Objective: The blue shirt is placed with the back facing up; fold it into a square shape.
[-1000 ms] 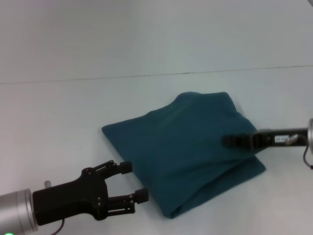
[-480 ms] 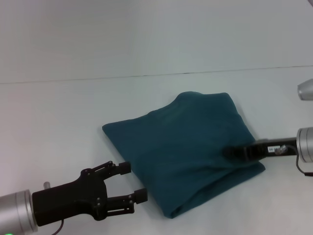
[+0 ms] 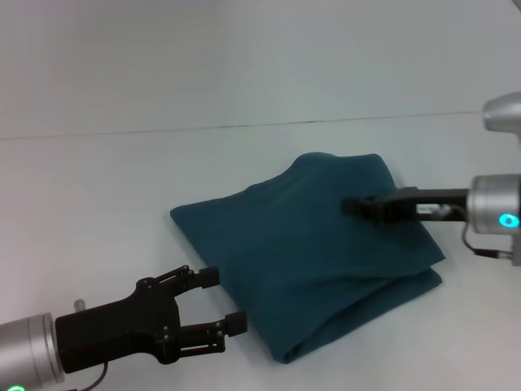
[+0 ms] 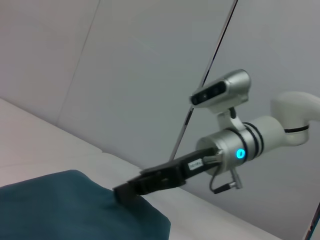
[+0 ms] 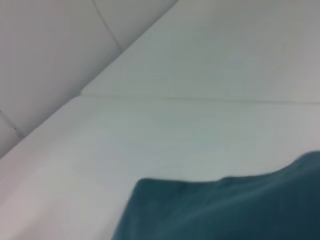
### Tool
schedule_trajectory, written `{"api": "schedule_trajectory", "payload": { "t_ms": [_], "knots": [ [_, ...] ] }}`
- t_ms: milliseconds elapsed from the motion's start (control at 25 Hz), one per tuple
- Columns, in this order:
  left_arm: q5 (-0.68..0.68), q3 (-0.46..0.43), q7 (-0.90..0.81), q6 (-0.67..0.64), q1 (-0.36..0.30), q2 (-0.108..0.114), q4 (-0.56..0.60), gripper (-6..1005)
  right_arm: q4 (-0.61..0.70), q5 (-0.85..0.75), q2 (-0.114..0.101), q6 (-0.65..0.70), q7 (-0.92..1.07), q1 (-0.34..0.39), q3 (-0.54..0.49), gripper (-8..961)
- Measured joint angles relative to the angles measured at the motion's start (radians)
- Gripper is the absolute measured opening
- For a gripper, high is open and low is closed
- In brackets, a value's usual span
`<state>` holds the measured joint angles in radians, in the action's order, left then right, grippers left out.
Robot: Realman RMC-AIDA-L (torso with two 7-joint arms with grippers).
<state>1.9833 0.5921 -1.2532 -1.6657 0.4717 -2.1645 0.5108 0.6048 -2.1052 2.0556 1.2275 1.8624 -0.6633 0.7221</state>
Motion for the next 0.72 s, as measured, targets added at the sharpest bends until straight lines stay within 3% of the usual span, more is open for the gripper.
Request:
{"api": "schedule_trajectory", "payload": {
  "t_ms": [200,440,720],
  "knots": [
    [0.0,0.0,0.0,0.007,0.0,0.0,0.0,933,-0.036,-0.006,0.037,-0.15,-0.015,-0.038,0.069,0],
    [0.0,0.0,0.0,0.02,-0.001,0.001,0.0,933,-0.134,-0.005,0.038,-0.316,-0.017,-0.083,0.171,0],
    [0.0,-0.001,-0.008,0.027,0.001,0.002,0.0,932,-0.11,0.09,0.038,-0.307,-0.079,-0.07,0.19,-1]
  ]
}}
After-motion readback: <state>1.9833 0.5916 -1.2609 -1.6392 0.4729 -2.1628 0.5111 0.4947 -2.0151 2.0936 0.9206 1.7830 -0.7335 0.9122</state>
